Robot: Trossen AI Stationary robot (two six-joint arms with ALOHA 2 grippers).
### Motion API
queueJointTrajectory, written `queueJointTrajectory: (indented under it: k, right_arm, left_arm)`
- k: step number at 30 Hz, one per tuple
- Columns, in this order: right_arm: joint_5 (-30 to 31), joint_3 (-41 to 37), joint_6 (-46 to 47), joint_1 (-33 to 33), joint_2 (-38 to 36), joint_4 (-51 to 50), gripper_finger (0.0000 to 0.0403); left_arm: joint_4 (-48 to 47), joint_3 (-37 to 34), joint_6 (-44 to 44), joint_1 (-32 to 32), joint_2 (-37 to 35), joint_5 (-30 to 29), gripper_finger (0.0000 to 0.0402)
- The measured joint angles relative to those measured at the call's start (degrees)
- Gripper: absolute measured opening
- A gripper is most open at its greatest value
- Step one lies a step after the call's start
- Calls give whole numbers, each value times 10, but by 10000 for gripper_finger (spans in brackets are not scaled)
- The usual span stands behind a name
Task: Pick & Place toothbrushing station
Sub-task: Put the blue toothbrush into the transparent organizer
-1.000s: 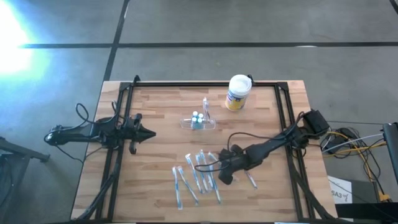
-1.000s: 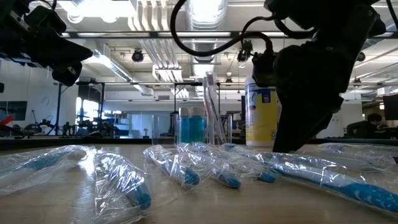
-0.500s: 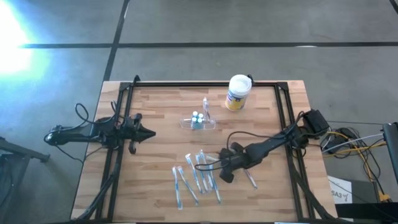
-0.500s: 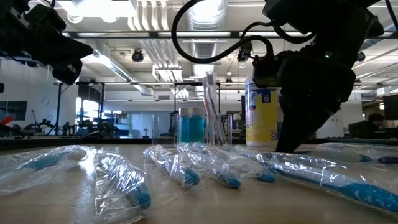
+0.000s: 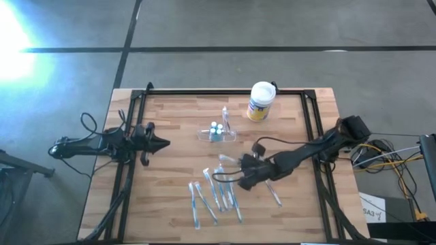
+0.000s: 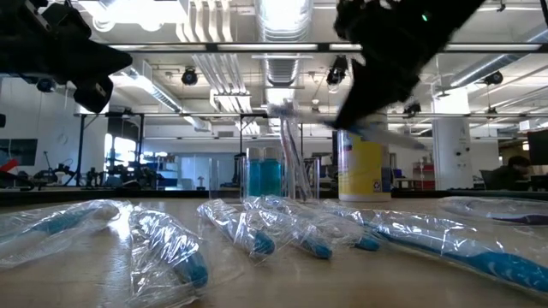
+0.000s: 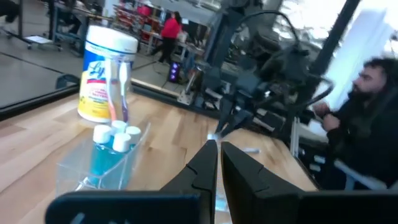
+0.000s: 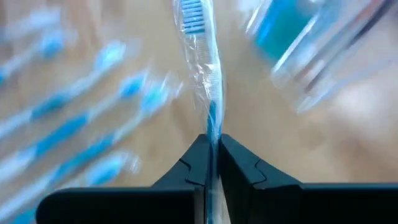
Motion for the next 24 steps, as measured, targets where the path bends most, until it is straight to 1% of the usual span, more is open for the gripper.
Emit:
queueJointTrajectory:
  k: [2,4,7,9,12,14,15,17,19,20,24]
  right_arm:
    - [48,18,-43,-3,-12,3,19]
    - [80,37,-82,-10,-16,5,19]
    - [93,58,-155,-26,-15,34,18]
    - [94,67,-208,-39,-14,75,18]
    - [95,70,-273,-60,-4,163,18]
    - [112,63,-307,-72,-3,209,18]
    - [122,59,-320,-78,-2,237,18]
    - [144,50,-336,-87,0,291,18]
    - [166,43,-349,-93,1,317,18]
    - [167,42,-353,-95,4,328,18]
    - [170,41,-384,-99,27,392,18]
  left_arm:
    - [3,0,-3,0,2,-4,26]
    - [5,0,-3,0,9,-5,26]
    - [13,-3,-3,0,27,-6,26]
    - [48,-17,-3,0,46,-6,26]
    - [135,-46,-3,0,80,-3,29]
    - [182,-56,3,0,103,-3,38]
    - [204,-56,7,0,113,-3,44]
    - [216,-54,14,0,128,-15,61]
    - [240,-48,20,0,144,-27,83]
    - [251,-47,26,0,150,-35,96]
    - [299,-47,30,0,178,-111,147]
